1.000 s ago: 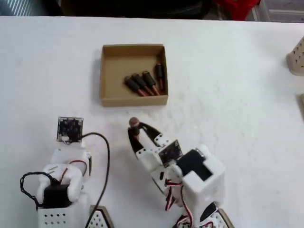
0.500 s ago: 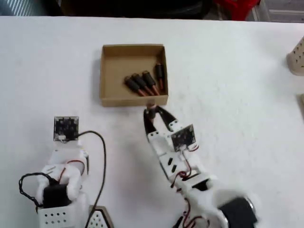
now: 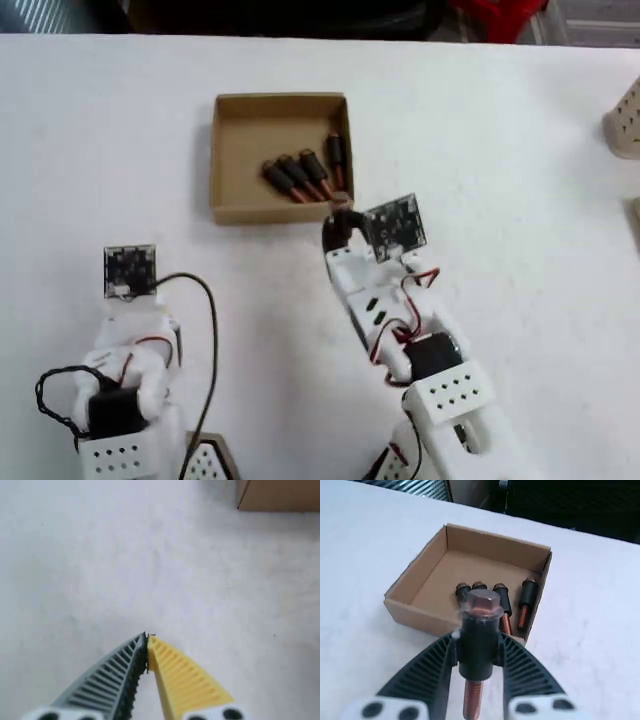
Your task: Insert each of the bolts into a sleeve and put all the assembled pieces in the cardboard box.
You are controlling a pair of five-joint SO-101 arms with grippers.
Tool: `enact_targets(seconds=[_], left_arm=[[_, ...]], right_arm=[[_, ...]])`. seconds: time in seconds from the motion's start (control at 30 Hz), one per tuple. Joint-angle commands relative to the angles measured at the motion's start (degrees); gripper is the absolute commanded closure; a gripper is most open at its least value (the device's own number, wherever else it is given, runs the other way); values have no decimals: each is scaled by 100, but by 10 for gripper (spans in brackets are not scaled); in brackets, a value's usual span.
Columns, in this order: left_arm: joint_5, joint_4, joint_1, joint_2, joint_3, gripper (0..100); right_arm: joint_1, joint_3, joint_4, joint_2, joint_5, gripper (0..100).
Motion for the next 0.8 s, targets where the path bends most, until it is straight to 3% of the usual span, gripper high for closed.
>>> enact_targets(seconds=[0.0, 0.37, 0.77], left_arm=[[-35, -105, -57, 31, -141, 977], [-62, -105, -40, 31, -88, 977], [-70, -105, -57, 31, -79, 977]], right_arm=[[84, -923, 92, -4, 0, 978], [84, -3912, 1833, 2079, 0, 978], [242, -6462, 1930, 5262, 9, 978]])
